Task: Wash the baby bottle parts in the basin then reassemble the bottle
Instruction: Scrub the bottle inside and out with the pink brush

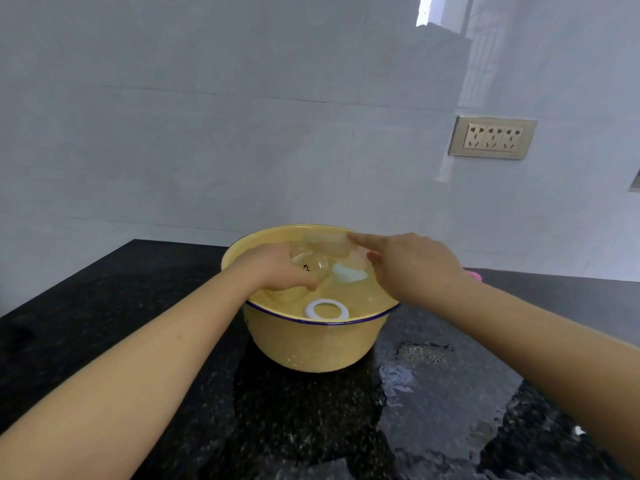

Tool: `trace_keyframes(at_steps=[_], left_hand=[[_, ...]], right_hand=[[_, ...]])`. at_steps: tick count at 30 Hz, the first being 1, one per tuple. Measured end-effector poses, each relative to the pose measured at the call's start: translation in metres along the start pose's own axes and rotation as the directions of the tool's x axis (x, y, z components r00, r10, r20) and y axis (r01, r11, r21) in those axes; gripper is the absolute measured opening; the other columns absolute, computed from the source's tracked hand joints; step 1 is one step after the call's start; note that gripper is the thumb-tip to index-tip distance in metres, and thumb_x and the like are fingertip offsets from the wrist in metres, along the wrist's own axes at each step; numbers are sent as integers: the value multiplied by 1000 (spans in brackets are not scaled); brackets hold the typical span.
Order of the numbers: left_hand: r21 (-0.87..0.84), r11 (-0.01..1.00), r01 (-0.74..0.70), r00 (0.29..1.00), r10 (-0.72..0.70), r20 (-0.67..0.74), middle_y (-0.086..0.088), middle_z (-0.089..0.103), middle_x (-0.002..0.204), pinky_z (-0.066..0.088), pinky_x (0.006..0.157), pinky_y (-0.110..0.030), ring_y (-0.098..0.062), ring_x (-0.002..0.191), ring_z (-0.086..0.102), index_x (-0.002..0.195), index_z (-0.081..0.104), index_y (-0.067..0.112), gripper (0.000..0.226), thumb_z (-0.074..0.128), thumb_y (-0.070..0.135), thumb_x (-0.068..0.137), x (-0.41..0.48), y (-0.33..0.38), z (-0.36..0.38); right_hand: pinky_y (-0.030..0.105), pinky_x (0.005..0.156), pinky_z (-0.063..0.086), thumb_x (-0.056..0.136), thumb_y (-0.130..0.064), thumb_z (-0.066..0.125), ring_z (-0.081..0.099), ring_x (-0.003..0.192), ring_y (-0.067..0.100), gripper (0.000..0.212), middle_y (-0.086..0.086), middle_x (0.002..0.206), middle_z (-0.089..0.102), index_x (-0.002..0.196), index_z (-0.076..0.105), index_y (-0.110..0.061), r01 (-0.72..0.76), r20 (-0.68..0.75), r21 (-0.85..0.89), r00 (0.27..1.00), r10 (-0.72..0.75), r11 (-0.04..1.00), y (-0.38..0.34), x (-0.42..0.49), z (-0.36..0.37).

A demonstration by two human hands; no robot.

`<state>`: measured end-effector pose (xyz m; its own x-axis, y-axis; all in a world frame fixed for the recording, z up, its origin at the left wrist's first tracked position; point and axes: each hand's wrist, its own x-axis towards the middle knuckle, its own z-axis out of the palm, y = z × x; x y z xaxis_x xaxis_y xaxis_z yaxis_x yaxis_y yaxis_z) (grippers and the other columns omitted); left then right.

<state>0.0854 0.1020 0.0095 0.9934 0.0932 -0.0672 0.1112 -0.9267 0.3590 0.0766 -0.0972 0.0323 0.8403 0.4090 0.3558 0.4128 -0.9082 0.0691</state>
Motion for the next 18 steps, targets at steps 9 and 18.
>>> trace_keyframes(at_steps=[9, 18], left_hand=[[-13, 997, 72, 988, -70, 140, -1, 56, 92, 43, 74, -30, -22, 93, 55, 85, 57, 19, 38, 63, 55, 74, 1, -1, 0], [-52, 999, 5, 990, 3, 144, -1, 58, 95, 44, 69, -27, -22, 94, 58, 97, 57, 28, 29, 65, 46, 76, -1, -4, 0]], right_hand=[[32, 69, 46, 96, -15, 30, 54, 82, 20, 57, -3, 87, 58, 141, 29, -50, 83, 288, 51, 953, -94, 995, -20, 14, 16], [26, 48, 38, 97, -15, 26, 45, 54, 15, 51, -5, 70, 52, 139, 41, -40, 24, 385, 252, 915, -123, 967, -40, 42, 20]])
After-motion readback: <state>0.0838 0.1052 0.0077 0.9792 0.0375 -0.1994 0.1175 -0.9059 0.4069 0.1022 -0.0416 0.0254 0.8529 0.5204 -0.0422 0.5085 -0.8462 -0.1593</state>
